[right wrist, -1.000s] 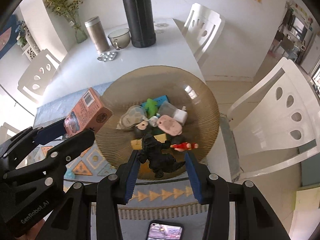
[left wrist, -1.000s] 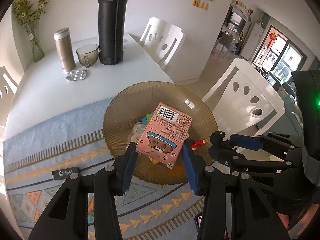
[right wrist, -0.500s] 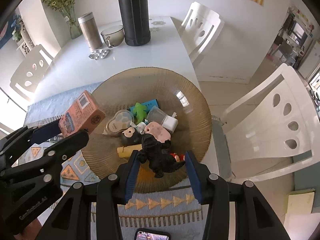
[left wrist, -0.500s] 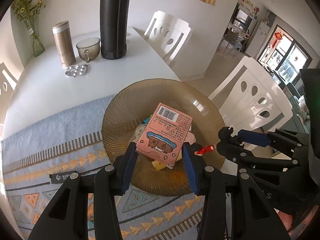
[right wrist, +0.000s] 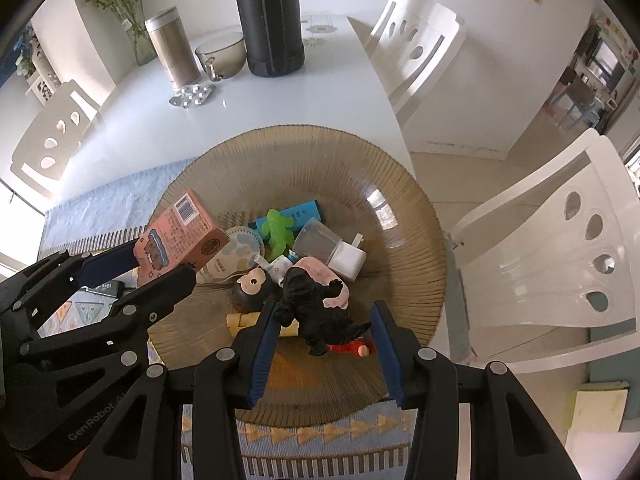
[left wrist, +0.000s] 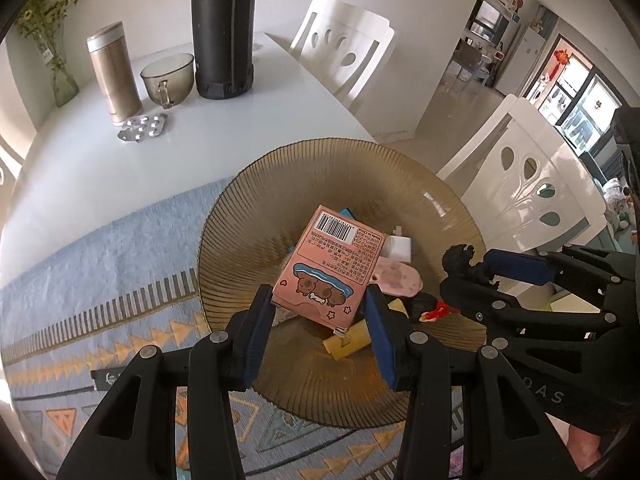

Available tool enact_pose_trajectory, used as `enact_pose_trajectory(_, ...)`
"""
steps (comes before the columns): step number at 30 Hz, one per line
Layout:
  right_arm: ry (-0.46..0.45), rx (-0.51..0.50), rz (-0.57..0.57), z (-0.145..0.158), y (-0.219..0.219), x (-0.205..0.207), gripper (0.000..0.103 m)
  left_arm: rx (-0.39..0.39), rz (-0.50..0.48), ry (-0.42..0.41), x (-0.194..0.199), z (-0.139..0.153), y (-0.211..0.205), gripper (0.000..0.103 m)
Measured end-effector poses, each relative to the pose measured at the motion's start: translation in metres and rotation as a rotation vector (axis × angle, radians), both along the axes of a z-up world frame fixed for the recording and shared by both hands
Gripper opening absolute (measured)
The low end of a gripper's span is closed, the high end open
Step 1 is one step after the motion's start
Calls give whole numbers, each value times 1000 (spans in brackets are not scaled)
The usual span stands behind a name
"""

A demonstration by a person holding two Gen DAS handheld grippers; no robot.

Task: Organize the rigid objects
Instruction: 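Carry the figurine and pink box over the amber plate and open both tools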

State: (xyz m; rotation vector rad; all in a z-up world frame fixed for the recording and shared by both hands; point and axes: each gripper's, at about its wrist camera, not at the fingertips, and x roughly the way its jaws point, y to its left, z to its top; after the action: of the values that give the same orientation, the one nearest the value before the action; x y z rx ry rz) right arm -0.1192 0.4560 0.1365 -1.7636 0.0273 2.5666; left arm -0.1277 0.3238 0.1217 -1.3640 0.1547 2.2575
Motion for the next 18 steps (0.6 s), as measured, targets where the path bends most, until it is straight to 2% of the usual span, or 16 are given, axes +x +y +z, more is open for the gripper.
enact_pose_trajectory(6,-34,-30,0,-14,1,-8,45,-12,3,-19,-9,-10,0,42)
enact_pose_trajectory(18,-47,-28,2,-18,1,-13,45,-18,13,-29,-12,-16,-1,42)
